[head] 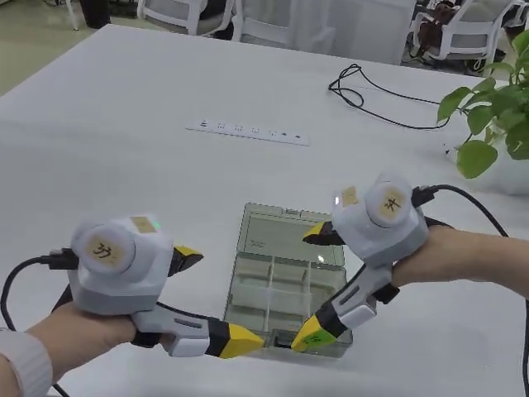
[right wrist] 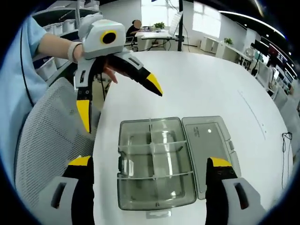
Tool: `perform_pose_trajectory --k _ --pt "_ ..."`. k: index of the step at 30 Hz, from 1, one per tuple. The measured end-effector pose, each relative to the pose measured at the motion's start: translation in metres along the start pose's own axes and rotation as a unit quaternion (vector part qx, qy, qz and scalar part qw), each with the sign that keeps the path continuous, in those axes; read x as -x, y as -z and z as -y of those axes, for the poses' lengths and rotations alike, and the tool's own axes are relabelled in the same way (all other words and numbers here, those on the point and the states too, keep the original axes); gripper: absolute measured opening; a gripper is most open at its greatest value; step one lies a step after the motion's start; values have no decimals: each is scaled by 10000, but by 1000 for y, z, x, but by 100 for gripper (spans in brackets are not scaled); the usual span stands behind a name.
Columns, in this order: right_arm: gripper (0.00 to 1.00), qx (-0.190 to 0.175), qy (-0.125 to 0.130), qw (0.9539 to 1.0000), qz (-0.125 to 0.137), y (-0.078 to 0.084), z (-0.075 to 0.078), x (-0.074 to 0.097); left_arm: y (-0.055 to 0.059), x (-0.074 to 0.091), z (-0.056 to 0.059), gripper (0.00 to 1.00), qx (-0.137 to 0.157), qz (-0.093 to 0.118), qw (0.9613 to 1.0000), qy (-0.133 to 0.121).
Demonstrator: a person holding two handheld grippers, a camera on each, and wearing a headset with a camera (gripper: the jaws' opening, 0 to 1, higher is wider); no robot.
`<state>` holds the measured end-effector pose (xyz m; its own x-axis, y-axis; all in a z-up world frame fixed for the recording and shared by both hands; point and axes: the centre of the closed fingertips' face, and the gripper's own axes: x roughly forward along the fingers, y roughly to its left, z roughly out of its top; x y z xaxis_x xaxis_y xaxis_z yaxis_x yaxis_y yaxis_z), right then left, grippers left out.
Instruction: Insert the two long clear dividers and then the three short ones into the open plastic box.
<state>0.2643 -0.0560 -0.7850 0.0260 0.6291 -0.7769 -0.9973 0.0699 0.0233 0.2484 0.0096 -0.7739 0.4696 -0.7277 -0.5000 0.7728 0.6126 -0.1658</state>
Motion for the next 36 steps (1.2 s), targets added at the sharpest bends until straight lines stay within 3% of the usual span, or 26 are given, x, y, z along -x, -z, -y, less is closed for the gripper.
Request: perform_pose_trajectory --k 4,9,23,30,36 --pt "100 -57 97 9999 96 4 0 7 -1 1 -1 95 -23 -1 10000 1" --pt "100 -208 226 9995 66 22 6 24 -3 1 -1 95 -44 9 10000 1" --pt "100 -835 715 9937 -234 106 16 77 -3 1 2 96 -88 -5 10000 13" --pt "97 -1174 835 9874 -647 161 15 98 -3 2 1 96 -113 -32 9999 -1" --pt "94 -1377 890 9832 -808 179 11 106 -1 3 1 96 -108 -69 9999 -7"
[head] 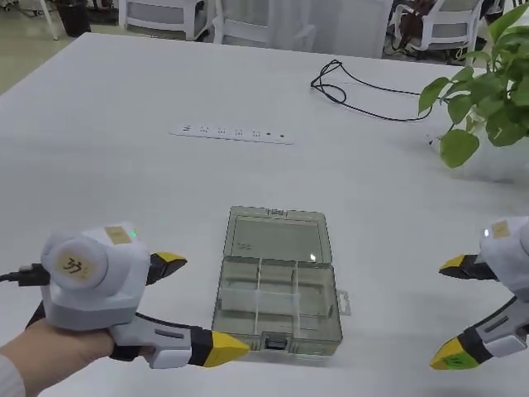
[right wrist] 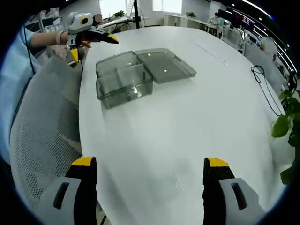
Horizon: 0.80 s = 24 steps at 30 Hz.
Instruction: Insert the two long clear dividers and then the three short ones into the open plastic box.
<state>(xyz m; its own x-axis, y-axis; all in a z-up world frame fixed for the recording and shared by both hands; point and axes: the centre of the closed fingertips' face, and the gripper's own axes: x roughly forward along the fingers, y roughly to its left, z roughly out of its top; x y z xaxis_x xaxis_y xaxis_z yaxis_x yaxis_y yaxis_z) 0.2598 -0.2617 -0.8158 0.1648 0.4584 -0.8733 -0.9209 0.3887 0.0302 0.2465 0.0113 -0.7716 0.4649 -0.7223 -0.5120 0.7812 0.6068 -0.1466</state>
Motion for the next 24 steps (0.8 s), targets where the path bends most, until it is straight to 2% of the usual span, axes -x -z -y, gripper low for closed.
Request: perform_pose_trajectory --k 7,9,15,16,19,22,24 --pt "86 393 -56 9979 -503 23 0 1 0 2 -1 95 3 2 10000 -34" --pt "81 457 -120 9968 -645 29 0 1 0 2 -1 95 18 10 10000 -50" --pt "69 937 -284 9891 -1097 43 3 -1 1 3 -1 95 51 31 9999 -87" --pt "67 917 -281 9891 -1119 44 3 -1 1 4 -1 95 54 39 9999 -88" --pt "60 1133 -307 9850 -1263 46 6 -2 1 4 -1 95 69 57 9999 -99" --pt "58 1110 -389 9842 -1327 48 7 -5 2 4 0 95 71 52 9999 -107" --pt "57 1233 -402 9810 -1445 52 9 -8 1 5 -1 95 85 72 9999 -118"
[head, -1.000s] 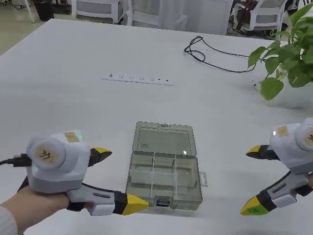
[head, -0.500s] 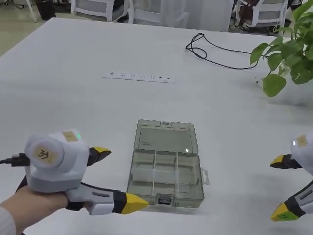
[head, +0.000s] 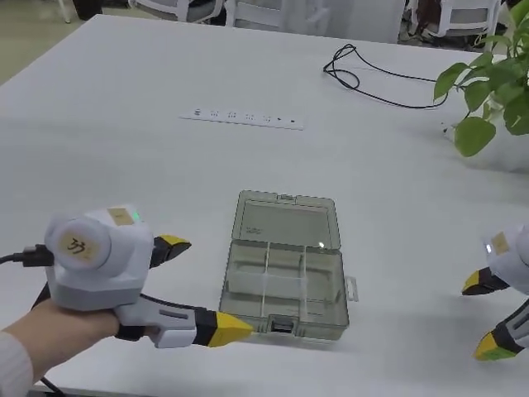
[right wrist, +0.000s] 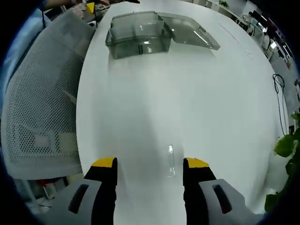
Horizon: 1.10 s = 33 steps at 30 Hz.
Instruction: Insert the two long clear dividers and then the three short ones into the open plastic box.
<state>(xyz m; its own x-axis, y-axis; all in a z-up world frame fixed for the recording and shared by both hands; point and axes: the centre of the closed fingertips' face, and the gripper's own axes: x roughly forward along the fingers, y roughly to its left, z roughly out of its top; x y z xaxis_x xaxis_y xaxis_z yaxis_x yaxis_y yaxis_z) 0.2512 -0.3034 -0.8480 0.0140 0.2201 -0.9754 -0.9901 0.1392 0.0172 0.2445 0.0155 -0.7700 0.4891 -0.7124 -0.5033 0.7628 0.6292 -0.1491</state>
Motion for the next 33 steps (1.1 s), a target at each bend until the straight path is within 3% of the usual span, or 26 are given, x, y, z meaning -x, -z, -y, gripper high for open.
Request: perform_pose_trajectory --k 8,17,21,24,33 --pt "49 109 87 9998 -110 3 8 -3 1 5 -4 95 11 -13 10000 -62" --pt "46 149 92 9998 -124 6 10 -5 2 2 0 94 38 -18 10000 -24" --pt "33 181 116 9997 -124 2 8 -4 3 1 -1 94 22 -36 10000 5" --pt "33 185 115 9996 -162 2 8 -2 3 2 -1 94 25 -24 10000 7" --pt "32 -169 212 9994 -231 2 7 0 3 1 -2 94 43 12 10000 14"
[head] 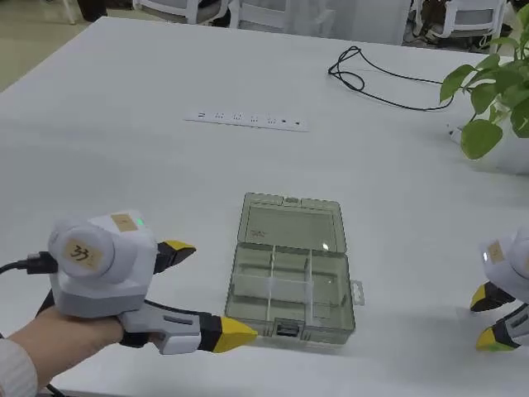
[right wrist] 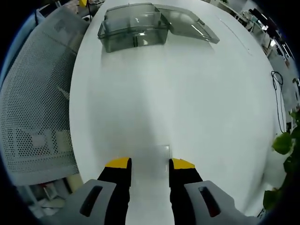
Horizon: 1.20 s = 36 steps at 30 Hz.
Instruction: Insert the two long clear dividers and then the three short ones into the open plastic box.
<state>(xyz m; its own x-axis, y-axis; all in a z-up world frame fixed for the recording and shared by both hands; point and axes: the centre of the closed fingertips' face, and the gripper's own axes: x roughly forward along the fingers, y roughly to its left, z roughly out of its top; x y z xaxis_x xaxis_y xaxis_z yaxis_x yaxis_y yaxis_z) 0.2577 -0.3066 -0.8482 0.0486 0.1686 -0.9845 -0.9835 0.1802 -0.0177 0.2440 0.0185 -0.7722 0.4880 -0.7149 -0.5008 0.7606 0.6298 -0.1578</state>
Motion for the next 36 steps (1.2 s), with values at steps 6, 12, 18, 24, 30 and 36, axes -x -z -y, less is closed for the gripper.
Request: perform_pose_trajectory --k 6,12,18,24,30,36 --pt "32 -106 79 9999 56 0 -1 0 2 0 1 94 61 20 10000 0" --pt "32 -85 249 9990 368 -21 -2 9 3 0 0 93 209 29 9998 -16" --pt "32 193 518 9953 799 -61 -5 25 -1 -2 2 90 521 103 9986 9" --pt "32 514 809 9877 1236 -101 2 36 -11 -9 6 85 764 205 9968 88" --pt "32 859 1071 9801 1432 -140 -6 52 -23 -18 12 81 1197 310 9920 257" --pt "32 1306 1335 9689 1625 -176 -15 58 -40 -29 16 72 1799 449 9818 406"
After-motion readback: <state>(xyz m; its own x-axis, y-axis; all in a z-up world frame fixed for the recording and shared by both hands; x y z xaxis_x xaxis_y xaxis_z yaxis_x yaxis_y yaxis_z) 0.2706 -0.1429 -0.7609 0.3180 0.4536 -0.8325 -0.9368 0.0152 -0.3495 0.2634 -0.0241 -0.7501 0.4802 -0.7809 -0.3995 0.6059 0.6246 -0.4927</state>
